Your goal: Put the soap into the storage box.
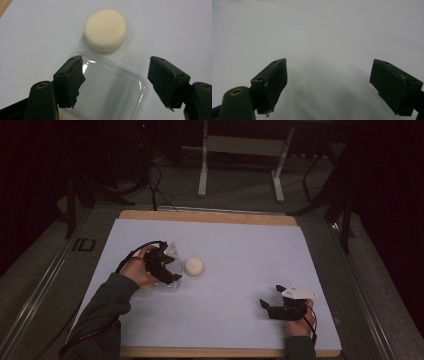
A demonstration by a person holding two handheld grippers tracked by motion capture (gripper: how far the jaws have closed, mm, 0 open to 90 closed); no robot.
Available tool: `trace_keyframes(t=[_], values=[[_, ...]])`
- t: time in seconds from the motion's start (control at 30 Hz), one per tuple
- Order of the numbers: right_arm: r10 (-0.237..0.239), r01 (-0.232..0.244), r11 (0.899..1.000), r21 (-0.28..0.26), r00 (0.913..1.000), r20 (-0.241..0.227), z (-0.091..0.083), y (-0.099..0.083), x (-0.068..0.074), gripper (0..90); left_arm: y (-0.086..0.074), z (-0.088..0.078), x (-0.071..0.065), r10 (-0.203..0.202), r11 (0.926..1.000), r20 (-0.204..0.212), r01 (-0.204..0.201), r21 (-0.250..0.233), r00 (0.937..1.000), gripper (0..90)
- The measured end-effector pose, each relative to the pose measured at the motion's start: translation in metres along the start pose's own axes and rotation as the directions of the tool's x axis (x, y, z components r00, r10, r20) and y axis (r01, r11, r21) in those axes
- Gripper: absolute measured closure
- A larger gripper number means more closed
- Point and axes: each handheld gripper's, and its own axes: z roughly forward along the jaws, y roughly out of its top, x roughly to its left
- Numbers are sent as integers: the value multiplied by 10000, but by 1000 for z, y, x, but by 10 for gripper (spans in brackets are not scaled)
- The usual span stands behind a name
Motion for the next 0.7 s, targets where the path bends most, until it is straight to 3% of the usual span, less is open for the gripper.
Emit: trace_keyframes(t=[0.7], values=[[3, -3, 10000, 2, 10000, 18, 0, 0, 0, 144, 16, 11, 14, 22, 9995, 366, -34, 323, 9993, 276]])
